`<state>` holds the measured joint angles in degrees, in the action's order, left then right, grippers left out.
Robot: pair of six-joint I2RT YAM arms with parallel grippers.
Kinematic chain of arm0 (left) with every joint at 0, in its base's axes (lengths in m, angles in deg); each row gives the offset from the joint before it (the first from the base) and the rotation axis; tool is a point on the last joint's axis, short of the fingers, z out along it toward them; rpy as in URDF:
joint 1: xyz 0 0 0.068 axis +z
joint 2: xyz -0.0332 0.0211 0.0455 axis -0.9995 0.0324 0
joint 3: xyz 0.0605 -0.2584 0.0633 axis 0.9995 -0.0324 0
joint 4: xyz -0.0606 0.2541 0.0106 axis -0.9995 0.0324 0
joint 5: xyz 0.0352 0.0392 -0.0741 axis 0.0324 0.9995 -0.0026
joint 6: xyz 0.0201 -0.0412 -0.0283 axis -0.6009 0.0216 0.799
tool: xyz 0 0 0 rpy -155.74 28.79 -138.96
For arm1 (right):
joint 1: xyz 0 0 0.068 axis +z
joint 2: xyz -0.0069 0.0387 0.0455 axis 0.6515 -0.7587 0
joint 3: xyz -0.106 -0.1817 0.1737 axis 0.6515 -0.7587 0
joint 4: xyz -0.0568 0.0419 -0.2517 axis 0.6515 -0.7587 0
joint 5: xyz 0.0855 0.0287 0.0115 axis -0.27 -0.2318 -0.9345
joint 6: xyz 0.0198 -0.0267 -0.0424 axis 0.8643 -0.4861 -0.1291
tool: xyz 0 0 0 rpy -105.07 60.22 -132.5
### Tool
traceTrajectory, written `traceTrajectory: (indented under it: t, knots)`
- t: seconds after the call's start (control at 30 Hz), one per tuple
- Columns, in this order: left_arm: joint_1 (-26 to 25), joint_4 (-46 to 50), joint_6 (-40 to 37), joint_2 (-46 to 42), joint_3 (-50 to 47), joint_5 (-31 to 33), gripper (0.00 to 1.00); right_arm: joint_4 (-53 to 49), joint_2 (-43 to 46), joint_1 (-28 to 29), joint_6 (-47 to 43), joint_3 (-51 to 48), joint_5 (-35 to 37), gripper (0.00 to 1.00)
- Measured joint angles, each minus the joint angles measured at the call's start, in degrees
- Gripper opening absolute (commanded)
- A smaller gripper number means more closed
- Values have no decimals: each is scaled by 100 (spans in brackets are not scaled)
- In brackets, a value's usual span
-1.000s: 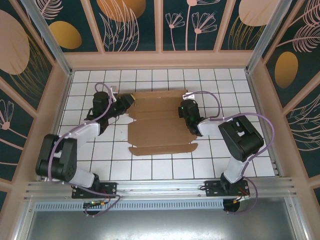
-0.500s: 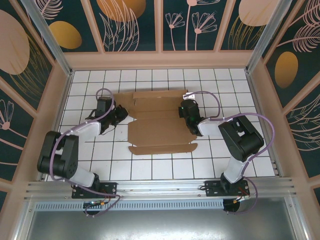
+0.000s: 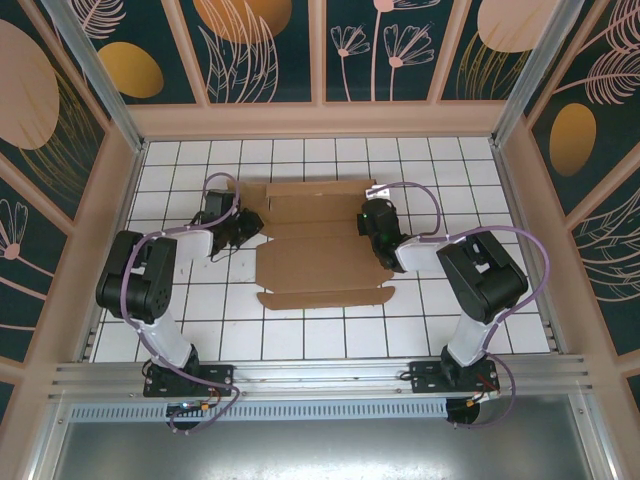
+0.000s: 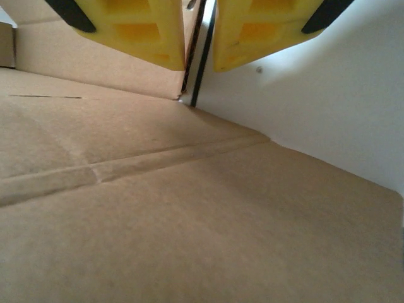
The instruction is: Fold the paper box
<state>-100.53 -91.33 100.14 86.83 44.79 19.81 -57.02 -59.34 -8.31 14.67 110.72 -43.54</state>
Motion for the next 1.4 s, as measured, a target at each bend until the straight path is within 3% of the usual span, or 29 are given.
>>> traceTrajectory:
  t: [0.4,0.7,0.9,1.0,1.23,1.33,1.4]
  knots:
    - [-306,-1174,299,140,-98,-820,21,-22,0,2,0,22,-114,0]
    - [-468,-1257,404,804,39,-933,19,-142,0,2,0,85,-127,0]
    - [-468,-1248,420,807,52,-852,19,-195,0,0,-9,114,-127,0]
    - [-468,-957,382,321,-153,-621,18,-197,0,-11,-26,118,-131,0]
    - [-459,321,-262,-2002,-271,533,19,-199,7,-33,-151,120,-214,0]
    - [-439,680,-658,-2758,-262,1213,30,-199,17,-48,-240,120,-302,0]
    - [-404,870,-960,-3093,-260,1663,52,-214,37,-48,-297,120,-380,0]
